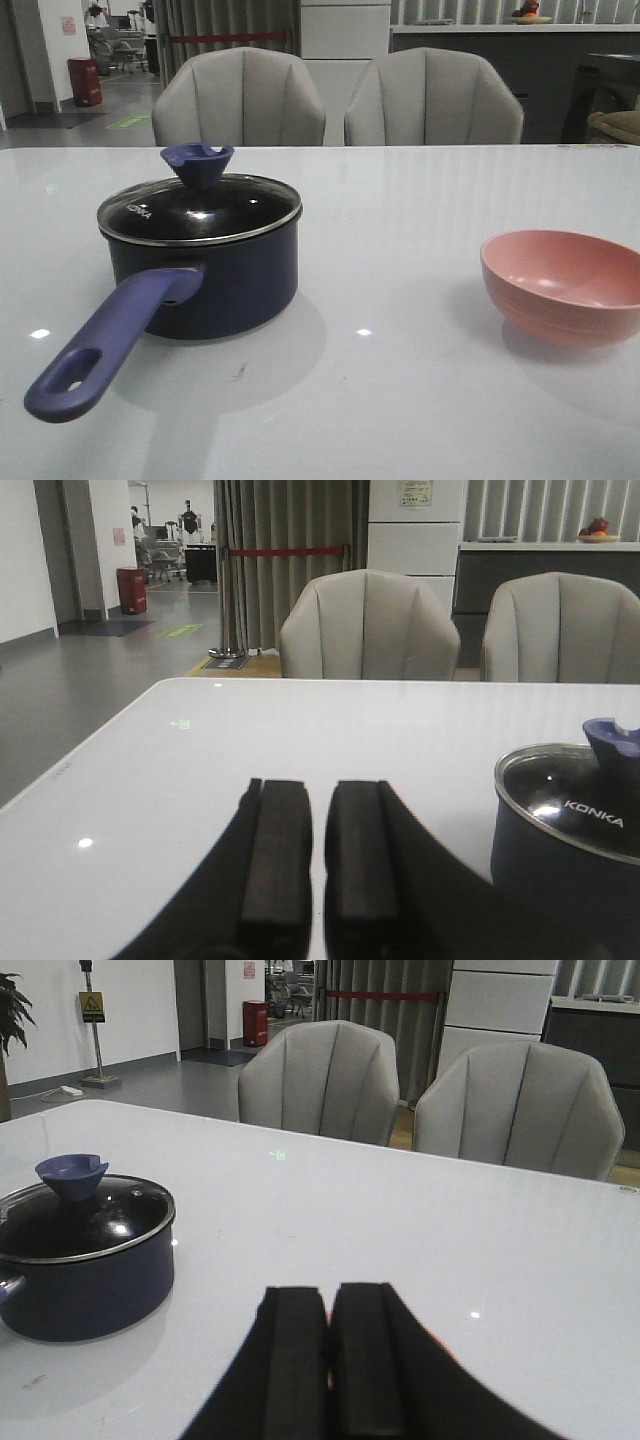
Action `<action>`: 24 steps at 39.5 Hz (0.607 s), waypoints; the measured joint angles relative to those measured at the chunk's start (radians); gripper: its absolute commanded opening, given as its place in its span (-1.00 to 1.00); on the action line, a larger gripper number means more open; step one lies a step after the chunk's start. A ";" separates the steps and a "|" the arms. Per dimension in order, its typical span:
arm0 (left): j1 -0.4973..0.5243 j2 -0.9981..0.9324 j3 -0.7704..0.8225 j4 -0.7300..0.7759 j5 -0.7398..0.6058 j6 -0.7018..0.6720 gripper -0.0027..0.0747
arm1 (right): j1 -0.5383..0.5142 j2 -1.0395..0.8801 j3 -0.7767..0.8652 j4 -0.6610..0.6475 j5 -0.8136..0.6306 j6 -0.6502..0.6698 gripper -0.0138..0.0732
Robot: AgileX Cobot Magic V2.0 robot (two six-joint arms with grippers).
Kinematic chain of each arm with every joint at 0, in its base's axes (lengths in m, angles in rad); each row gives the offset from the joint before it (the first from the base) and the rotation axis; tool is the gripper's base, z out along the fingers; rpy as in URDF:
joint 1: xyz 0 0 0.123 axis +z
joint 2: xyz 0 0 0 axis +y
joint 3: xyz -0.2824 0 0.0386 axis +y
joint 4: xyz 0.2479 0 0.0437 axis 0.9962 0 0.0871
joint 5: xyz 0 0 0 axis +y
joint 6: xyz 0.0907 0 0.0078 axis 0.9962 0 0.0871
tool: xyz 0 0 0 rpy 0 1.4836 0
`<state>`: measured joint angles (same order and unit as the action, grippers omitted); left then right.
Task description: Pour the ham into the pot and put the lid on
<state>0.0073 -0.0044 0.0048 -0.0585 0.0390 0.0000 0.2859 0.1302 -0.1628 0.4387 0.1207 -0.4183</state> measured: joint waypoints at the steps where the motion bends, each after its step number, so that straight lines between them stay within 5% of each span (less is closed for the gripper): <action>1: 0.000 0.000 0.000 0.004 0.000 -0.013 -0.59 | 0.000 0.000 0.000 0.000 0.000 0.000 -0.35; 24: -0.002 0.000 0.000 0.016 0.000 -0.058 -0.59 | 0.000 0.000 0.000 0.000 0.000 0.000 -0.35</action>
<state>0.0054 -0.0044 0.0048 -0.0422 0.0390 -0.0582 0.2859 0.1302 -0.1628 0.4387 0.1207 -0.4183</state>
